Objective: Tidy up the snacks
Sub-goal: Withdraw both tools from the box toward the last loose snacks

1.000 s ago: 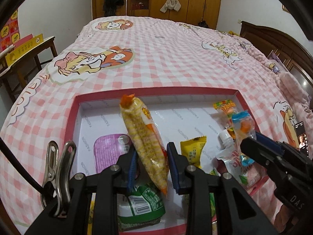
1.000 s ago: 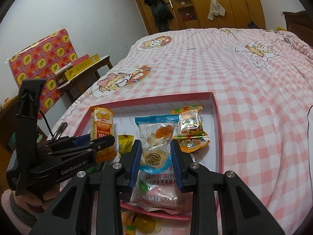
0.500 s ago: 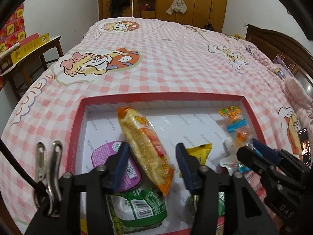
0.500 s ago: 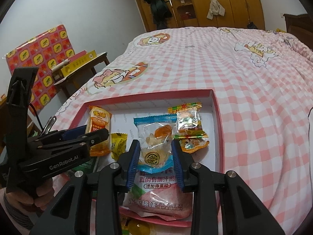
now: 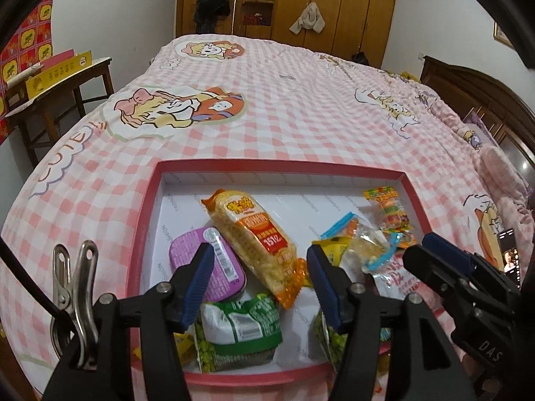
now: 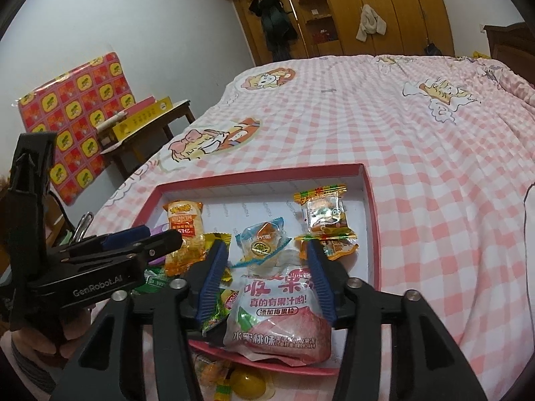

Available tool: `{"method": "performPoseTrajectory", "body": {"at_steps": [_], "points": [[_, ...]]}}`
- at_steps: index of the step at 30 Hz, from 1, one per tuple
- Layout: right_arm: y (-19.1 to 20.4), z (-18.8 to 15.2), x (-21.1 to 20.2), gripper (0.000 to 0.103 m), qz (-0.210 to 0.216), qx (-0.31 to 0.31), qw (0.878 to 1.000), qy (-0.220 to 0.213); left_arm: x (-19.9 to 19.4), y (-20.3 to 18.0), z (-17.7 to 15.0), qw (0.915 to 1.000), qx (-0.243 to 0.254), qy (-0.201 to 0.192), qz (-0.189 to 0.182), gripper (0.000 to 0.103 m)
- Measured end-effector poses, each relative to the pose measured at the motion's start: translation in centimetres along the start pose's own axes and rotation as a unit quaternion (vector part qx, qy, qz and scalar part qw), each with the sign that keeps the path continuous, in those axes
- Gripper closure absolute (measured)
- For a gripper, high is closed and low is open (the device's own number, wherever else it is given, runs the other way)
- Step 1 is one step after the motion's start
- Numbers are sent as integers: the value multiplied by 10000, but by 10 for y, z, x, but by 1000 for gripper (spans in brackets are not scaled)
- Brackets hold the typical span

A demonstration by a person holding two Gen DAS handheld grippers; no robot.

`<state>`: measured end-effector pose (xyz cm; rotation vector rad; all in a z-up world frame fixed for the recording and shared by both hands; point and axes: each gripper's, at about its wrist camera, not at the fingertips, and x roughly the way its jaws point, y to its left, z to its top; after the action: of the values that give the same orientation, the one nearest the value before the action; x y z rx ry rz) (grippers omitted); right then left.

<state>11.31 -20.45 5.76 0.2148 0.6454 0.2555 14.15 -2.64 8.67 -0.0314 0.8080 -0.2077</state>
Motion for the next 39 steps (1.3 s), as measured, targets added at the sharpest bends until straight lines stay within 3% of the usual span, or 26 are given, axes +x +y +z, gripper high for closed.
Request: {"method": "performPoseTrajectory", "body": {"at_steps": [18,39], "points": [[9,-17,-27,43,126,-2,9999,-54,-27,-1,-31,9998,-183,-6,-103,42],[4,-39,-50,43,152,213,9997,-18,-54,-13,-61,9999,-33,14,-109,42]]}}
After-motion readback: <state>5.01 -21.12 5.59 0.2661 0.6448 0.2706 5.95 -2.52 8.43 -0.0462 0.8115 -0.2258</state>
